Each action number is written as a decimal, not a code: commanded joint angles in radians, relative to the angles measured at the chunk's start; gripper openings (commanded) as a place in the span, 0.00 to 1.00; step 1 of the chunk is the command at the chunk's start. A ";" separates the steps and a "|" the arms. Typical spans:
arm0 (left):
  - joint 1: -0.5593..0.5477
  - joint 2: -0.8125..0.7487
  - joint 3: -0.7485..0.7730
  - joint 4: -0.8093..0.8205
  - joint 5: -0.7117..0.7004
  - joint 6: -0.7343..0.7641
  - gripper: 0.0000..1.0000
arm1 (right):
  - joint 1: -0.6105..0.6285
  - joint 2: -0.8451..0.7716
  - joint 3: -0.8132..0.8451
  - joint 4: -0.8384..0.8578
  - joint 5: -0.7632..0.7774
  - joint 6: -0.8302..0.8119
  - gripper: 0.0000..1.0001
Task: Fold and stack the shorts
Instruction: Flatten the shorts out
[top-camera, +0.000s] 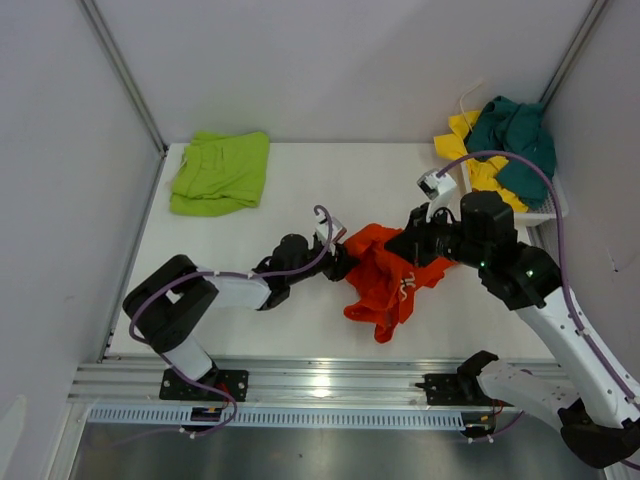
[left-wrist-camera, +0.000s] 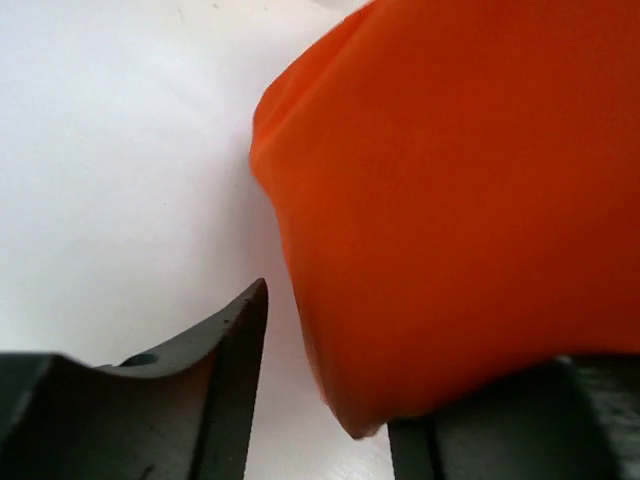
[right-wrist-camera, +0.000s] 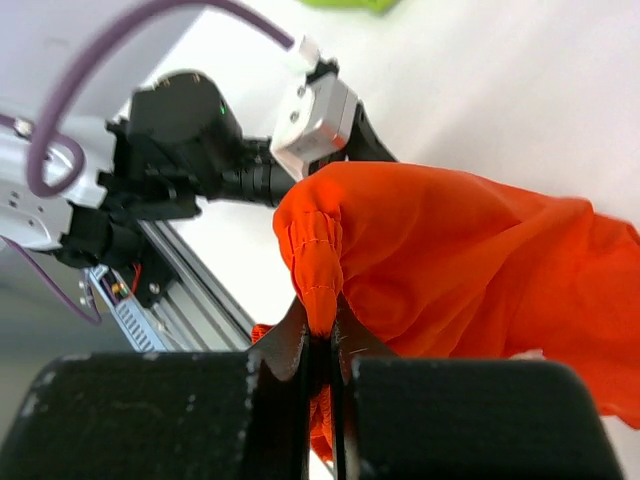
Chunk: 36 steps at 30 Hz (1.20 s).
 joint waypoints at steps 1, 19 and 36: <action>-0.002 -0.062 -0.004 0.119 -0.086 0.019 0.48 | -0.015 -0.013 0.101 0.026 -0.024 -0.012 0.00; -0.001 -0.619 0.467 -0.816 -0.353 0.123 0.00 | -0.181 0.056 0.465 0.011 -0.177 0.011 0.00; -0.002 -0.696 0.180 -0.881 -0.143 0.011 0.00 | -0.407 0.062 0.234 0.015 -0.191 0.039 0.00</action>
